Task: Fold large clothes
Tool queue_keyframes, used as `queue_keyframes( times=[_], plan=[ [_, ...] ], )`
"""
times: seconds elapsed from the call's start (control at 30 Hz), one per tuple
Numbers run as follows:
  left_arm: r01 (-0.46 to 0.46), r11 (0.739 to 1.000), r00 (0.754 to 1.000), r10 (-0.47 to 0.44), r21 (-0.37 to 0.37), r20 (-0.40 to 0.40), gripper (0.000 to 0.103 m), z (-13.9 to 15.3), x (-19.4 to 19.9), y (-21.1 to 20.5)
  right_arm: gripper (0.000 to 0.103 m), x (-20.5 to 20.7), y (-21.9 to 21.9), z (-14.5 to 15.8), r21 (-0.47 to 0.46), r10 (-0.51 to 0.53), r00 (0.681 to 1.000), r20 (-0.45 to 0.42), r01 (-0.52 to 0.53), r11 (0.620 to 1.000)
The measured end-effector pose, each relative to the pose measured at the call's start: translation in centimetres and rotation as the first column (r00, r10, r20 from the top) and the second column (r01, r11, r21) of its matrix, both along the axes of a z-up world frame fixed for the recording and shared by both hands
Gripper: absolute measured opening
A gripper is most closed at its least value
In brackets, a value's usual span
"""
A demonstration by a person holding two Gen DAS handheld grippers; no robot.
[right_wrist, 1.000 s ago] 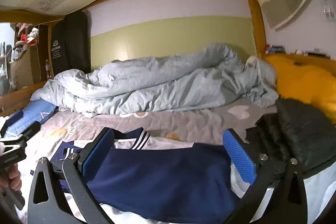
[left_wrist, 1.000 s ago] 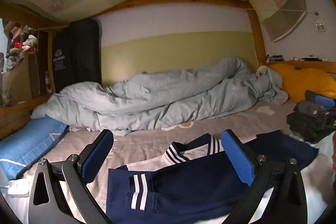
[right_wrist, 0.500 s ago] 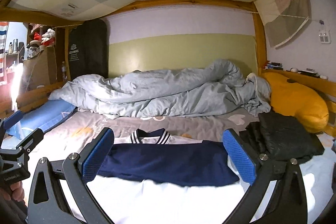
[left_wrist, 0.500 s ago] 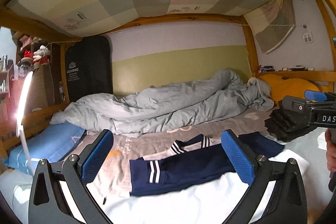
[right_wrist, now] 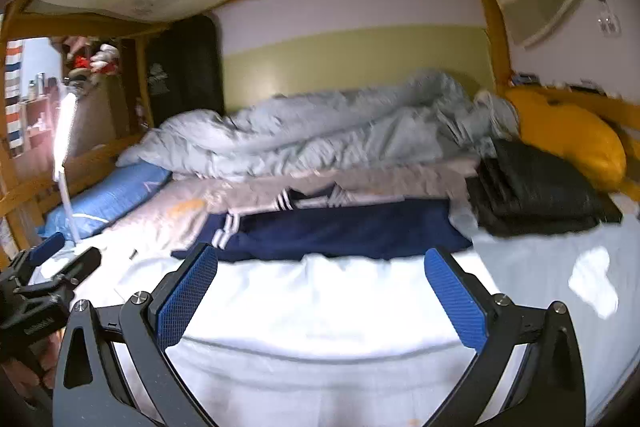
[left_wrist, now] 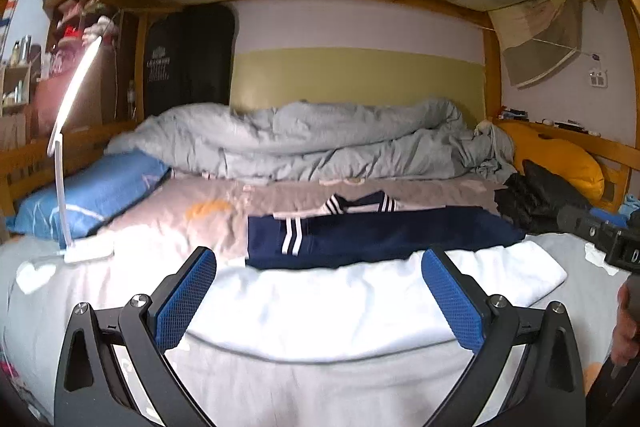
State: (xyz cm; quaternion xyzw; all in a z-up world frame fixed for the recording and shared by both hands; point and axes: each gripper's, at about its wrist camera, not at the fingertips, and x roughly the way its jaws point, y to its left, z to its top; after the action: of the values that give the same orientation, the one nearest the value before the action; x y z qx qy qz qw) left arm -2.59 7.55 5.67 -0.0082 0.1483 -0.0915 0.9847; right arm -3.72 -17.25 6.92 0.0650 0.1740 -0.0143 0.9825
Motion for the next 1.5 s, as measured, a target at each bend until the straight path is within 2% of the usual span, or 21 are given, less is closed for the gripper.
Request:
queue_keyframes(
  times=[0.1,0.33,0.6,0.77,0.83,0.93,1.07,1.3,1.43,1.47,1.5],
  plan=[
    [-0.02,1.0,1.0,0.019,0.01,0.017,0.103,-0.8,-0.2,-0.2,0.103,-0.1,-0.5,-1.2,0.021,-0.006,1.0,-0.021,0.006,1.0],
    [-0.032,0.998,0.999,0.031,0.06,0.013,0.103,-2.1,-0.2,-0.9,0.103,-0.6,-0.4,-2.4,-0.012,-0.015,1.0,-0.023,0.015,1.0],
    [-0.01,0.998,1.0,0.011,0.057,-0.015,0.103,-3.3,0.5,-1.1,0.103,-0.1,-0.5,-3.5,0.007,-0.013,0.999,-0.051,0.014,1.0],
    [0.004,0.994,1.0,-0.001,0.106,-0.022,0.103,-4.4,1.0,-2.0,0.103,0.2,0.1,-4.0,-0.04,-0.021,0.998,-0.06,0.018,0.999],
    [0.007,0.988,1.0,-0.003,0.154,-0.023,0.103,-5.2,1.3,-2.6,0.103,0.5,0.4,-4.4,-0.069,-0.023,0.997,-0.073,0.018,0.997],
    [-0.039,0.967,0.998,0.05,0.253,-0.038,0.103,-7.2,2.2,-3.6,0.103,1.3,0.8,-5.3,-0.109,-0.026,0.993,-0.119,0.013,0.994],
    [-0.012,0.964,0.994,0.04,0.266,-0.103,0.103,-9.5,3.6,-3.7,0.103,2.2,1.5,-6.6,-0.196,-0.048,0.979,-0.2,0.008,0.98],
    [-0.011,0.946,0.982,0.07,0.323,-0.173,0.103,-12.2,6.3,-3.8,0.103,4.0,1.8,-9.6,-0.243,-0.052,0.949,-0.312,-0.026,0.97],
    [0.004,0.884,0.968,0.115,0.468,-0.224,0.103,-13.8,8.8,-4.4,0.103,4.6,2.8,-11.2,-0.356,-0.085,0.932,-0.353,-0.05,0.933],
    [0.004,0.878,0.964,0.123,0.478,-0.234,0.102,-14.1,9.3,-4.3,0.103,4.9,3.0,-11.6,-0.369,-0.084,0.927,-0.367,-0.062,0.927],
    [0.012,0.885,0.958,0.123,0.465,-0.258,0.102,-14.4,9.8,-3.9,0.103,5.2,3.1,-12.0,-0.378,-0.088,0.922,-0.378,-0.067,0.923]
  ],
)
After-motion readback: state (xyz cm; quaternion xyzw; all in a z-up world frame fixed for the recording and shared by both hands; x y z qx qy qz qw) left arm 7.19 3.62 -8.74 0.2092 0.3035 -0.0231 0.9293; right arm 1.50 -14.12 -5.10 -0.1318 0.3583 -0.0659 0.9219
